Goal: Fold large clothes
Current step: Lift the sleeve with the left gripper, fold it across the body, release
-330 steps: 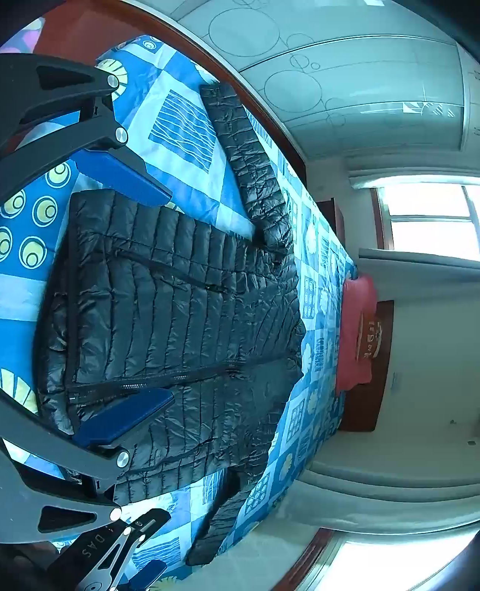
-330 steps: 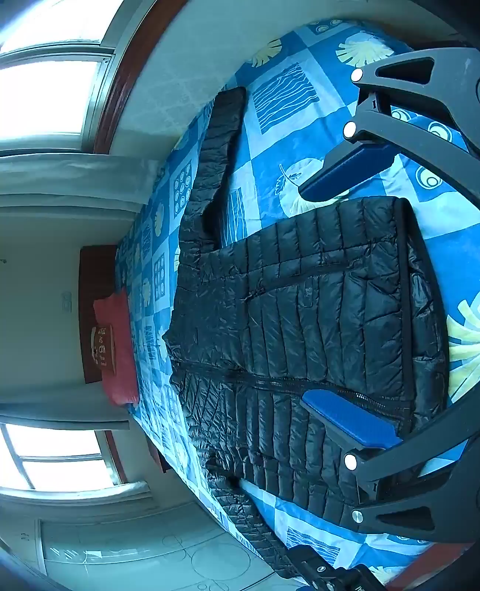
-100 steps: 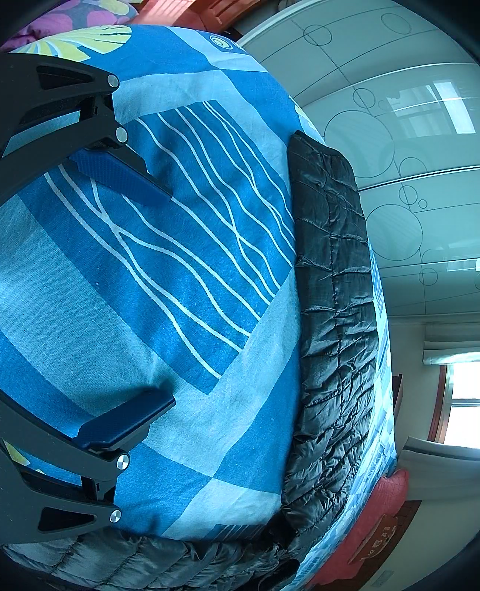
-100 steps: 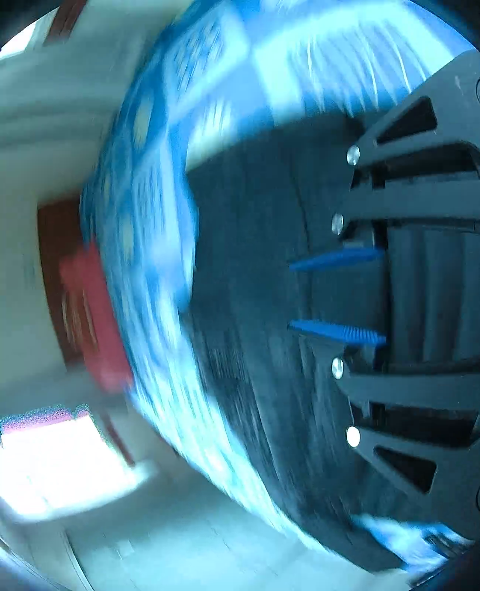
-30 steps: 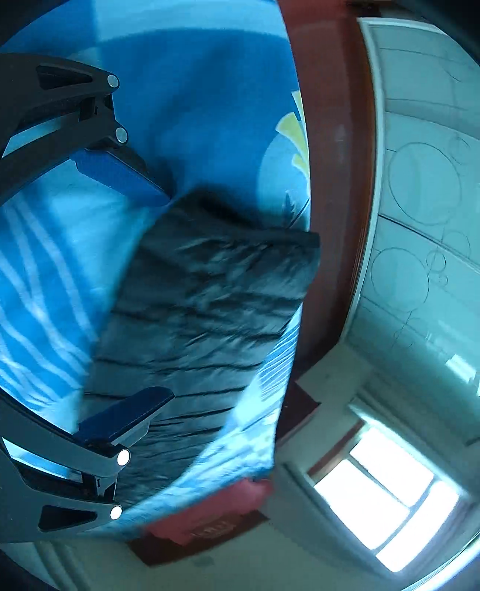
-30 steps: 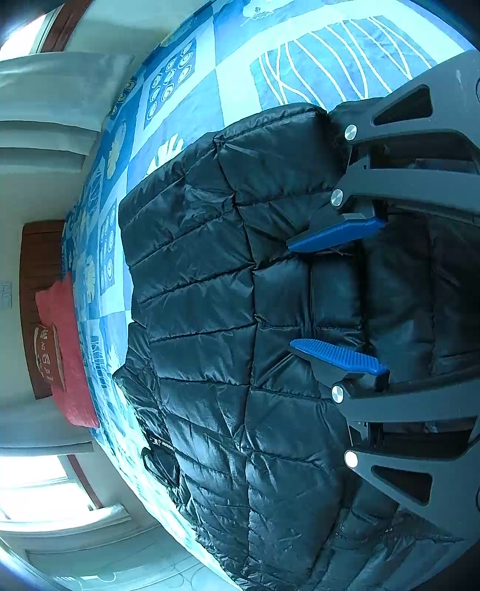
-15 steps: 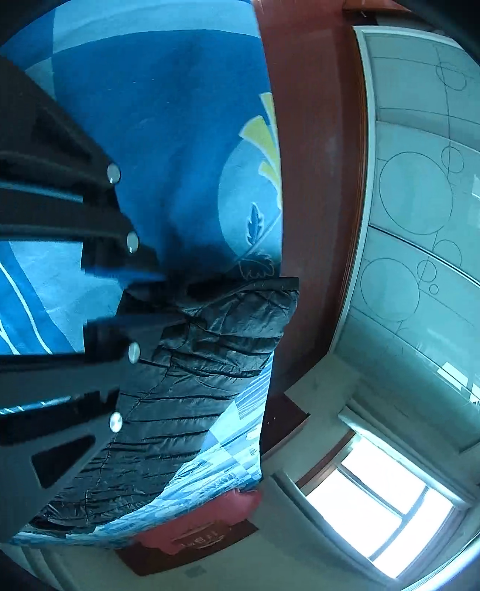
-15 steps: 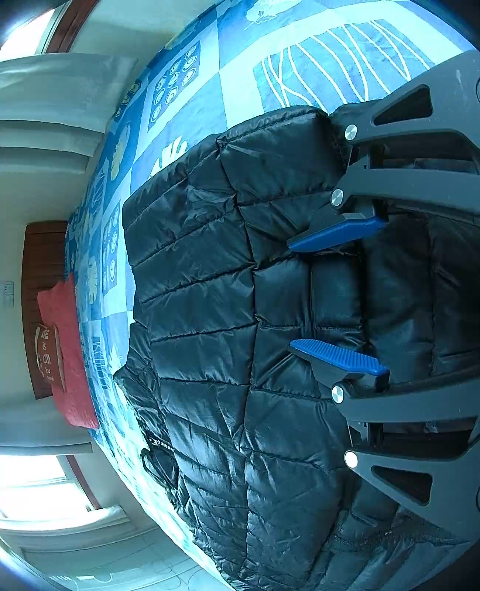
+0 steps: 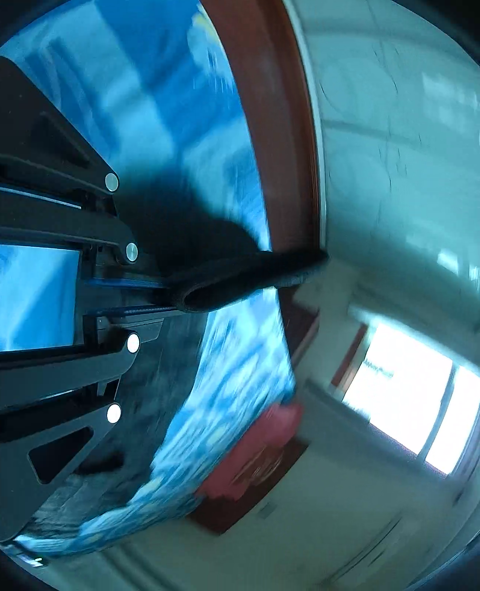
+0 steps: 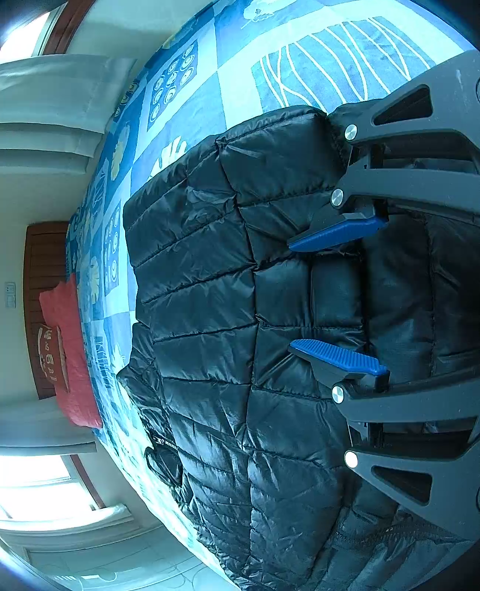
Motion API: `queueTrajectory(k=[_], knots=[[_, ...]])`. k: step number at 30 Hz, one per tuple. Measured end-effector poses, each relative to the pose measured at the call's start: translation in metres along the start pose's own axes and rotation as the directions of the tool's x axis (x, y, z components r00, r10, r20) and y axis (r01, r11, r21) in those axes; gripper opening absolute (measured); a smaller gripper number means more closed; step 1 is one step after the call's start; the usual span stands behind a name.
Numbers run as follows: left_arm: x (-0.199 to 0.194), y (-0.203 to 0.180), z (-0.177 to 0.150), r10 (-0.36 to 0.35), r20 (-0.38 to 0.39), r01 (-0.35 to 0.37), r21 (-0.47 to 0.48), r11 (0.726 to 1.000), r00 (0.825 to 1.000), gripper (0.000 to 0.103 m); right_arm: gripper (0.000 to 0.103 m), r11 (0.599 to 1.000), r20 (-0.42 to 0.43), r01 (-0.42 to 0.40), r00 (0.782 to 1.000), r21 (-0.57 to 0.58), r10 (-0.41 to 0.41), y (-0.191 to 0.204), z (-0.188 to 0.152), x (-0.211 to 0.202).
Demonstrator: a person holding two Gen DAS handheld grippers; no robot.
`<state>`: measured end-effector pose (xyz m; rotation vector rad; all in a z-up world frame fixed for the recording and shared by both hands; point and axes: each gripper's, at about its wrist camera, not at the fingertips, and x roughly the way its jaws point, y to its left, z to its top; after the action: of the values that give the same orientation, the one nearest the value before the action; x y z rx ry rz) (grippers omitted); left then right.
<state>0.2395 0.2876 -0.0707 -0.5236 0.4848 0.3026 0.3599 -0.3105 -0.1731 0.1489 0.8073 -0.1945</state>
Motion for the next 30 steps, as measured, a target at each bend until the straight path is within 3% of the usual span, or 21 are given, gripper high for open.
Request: queueTrajectory(k=[6, 11, 15, 22, 26, 28, 29, 30], knots=[[0.023, -0.115, -0.041, -0.144, -0.096, 0.157, 0.138, 0.978, 0.985, 0.007, 0.049, 1.0, 0.004, -0.012, 1.0, 0.015, 0.012, -0.002, -0.001, 0.0], [0.044, -0.193, -0.085, -0.198, -0.193, 0.24, 0.231, 0.943, 0.961, 0.007, 0.05, 0.999, 0.006, -0.022, 1.0, 0.024, 0.022, -0.002, -0.002, 0.0], [0.056, -0.251, -0.126, -0.204, -0.254, 0.283, 0.33, 0.901, 0.945, 0.007, 0.052, 0.999, 0.008, -0.036, 0.999, 0.03, 0.036, -0.004, -0.002, 0.0], [0.07, -0.308, -0.187, -0.189, -0.344, 0.331, 0.423, 0.844, 0.92, 0.007, 0.055, 0.999, 0.008, -0.045, 0.999, 0.031, 0.045, -0.001, -0.003, -0.001], [0.068, -0.315, -0.2, -0.145, -0.351, 0.31, 0.475, 0.824, 0.925, 0.01, 0.057, 0.998, 0.007, -0.047, 0.999, 0.03, 0.047, 0.0, -0.002, -0.002], [0.06, -0.314, -0.197, -0.14, -0.355, 0.311, 0.489, 0.815, 0.924, 0.027, 0.061, 0.999, 0.003, -0.049, 0.999, 0.023, 0.049, 0.002, -0.001, -0.004], [0.054, -0.314, -0.196, -0.144, -0.356, 0.316, 0.495, 0.809, 0.924, 0.051, 0.063, 0.999, 0.001, -0.049, 0.999, 0.019, 0.049, 0.003, 0.0, -0.005], [0.047, -0.312, -0.194, -0.15, -0.338, 0.312, 0.499, 0.809, 0.929, 0.067, 0.063, 0.999, 0.003, -0.035, 0.999, 0.017, 0.035, 0.005, 0.001, -0.01]])
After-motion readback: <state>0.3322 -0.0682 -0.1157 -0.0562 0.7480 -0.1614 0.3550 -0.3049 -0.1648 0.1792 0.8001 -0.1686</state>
